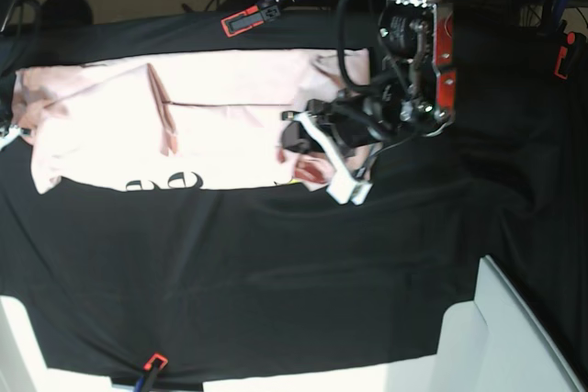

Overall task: Fold the T-shirt properly
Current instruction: 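Lift the gripped end with the left gripper and fold it toward the right gripper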

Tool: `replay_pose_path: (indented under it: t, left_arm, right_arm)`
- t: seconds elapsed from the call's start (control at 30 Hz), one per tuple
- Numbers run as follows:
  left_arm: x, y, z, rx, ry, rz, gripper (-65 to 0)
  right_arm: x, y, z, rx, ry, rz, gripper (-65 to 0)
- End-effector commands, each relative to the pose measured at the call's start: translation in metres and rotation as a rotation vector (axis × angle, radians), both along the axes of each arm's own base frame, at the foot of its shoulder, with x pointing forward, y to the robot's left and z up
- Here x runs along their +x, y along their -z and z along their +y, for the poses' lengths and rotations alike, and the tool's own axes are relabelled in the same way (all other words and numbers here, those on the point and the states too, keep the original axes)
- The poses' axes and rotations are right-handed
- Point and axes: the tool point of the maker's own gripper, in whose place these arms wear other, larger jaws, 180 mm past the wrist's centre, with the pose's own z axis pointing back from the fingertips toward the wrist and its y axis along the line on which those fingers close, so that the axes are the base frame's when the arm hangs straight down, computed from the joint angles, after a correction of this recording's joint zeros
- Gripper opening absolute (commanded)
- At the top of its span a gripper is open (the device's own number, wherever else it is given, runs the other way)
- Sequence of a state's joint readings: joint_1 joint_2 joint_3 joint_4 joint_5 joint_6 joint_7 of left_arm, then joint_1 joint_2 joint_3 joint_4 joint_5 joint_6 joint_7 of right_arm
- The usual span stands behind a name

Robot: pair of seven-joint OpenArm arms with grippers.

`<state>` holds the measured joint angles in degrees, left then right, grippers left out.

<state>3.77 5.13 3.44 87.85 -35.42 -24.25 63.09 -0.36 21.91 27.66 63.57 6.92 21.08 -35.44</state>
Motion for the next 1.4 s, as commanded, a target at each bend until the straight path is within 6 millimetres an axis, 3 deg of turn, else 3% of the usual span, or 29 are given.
replay_pose_path:
  t: [0.0,0.33,0.77,0.97,1.17,1.37]
  left_arm:
    - [0.007,-0.011,-0.009,-0.043,0.005,-0.040,-65.0]
    - [0.006,-0.017,-0.044,-0.084,0.069,-0.087,-65.0]
    - [0.010,-0.019,-0.045,-0.082,0.077,-0.092,-65.0]
    - [0.006,-0.009,-0.054,-0.082,0.116,-0.052,-64.5]
    - [0.002,-0.020,-0.084,-0.079,0.235,-0.090,-44.5]
    - [0.006,-0.025,-0.091,-0.085,0.255,-0.109,-41.8]
  right_arm:
    - [0.011,-0.017,-0.013,-0.036,-0.004,-0.046,-65.0]
    - [0.011,-0.017,-0.013,-0.036,-0.004,-0.047,-65.0]
    - [0.011,-0.017,-0.013,-0.036,-0.004,-0.047,-65.0]
    - [0.011,-0.017,-0.013,-0.036,-0.004,-0.046,-65.0]
    - [0.011,-0.017,-0.013,-0.036,-0.004,-0.046,-65.0]
    - [0.011,-0.017,-0.012,-0.035,-0.003,-0.044,-65.0]
